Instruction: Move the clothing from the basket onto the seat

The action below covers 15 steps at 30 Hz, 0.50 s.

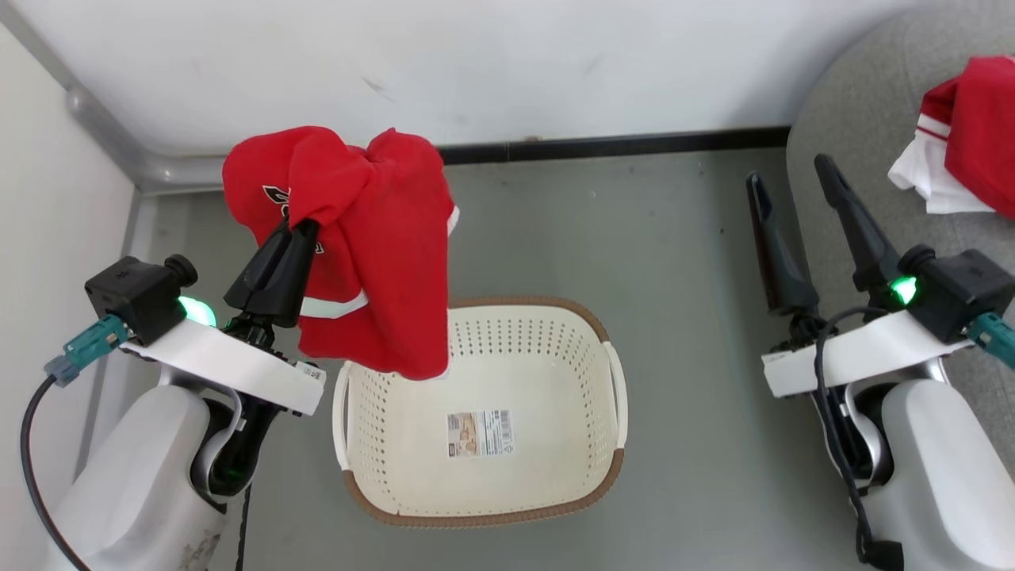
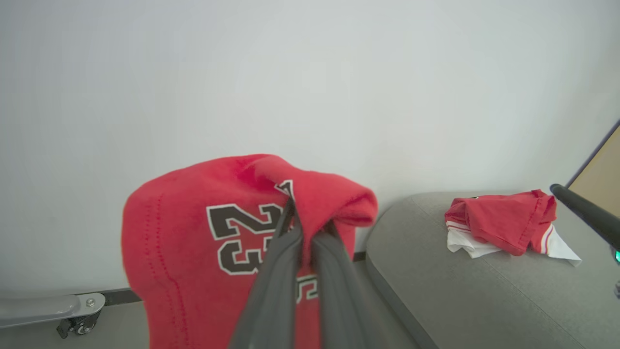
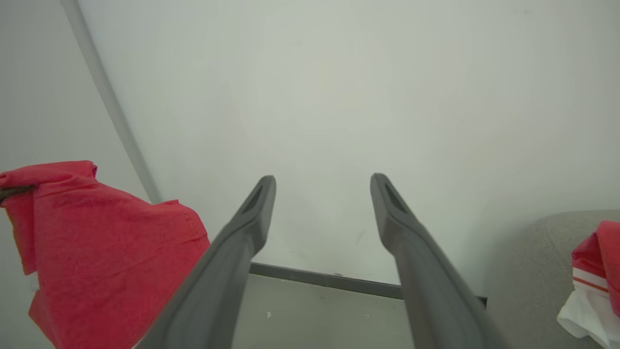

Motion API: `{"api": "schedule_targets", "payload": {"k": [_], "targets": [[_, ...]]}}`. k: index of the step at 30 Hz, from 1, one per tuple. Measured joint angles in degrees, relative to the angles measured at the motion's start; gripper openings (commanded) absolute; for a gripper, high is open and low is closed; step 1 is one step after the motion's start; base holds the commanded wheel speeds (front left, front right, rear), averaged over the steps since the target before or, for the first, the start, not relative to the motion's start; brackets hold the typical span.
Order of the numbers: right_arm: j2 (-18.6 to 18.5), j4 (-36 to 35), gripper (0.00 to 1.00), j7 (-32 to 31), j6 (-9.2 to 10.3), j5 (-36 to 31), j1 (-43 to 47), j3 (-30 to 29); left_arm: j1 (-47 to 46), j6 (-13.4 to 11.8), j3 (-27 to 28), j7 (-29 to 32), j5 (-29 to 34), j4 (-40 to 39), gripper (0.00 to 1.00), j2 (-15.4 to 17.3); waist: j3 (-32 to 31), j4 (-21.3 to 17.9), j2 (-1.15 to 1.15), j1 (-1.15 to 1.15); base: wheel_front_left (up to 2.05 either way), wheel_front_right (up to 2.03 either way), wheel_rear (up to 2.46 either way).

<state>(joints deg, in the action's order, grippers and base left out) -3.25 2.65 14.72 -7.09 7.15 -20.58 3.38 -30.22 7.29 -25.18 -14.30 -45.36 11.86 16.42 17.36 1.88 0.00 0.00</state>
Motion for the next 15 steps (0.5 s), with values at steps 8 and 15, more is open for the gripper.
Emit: {"api": "schedule_targets", "payload": {"k": [8,15], "targets": [[0.07,0.74,1.0,0.0,0.0,0.46,2.81,0.85,1.85,0.0,1.72,-0.15,4.67,-2.53,0.0,0.0,-3.76,0.24,0.0,0.0,0.0,0.0,0.0],[0.11,1.29,1.0,0.0,0.0,0.64,5.18,1.01,4.55,-0.09,3.48,-0.15,5.84,-3.82,0.0,-0.81,-7.27,0.45,0.0,0.0,0.0,0.0,0.0]]}}
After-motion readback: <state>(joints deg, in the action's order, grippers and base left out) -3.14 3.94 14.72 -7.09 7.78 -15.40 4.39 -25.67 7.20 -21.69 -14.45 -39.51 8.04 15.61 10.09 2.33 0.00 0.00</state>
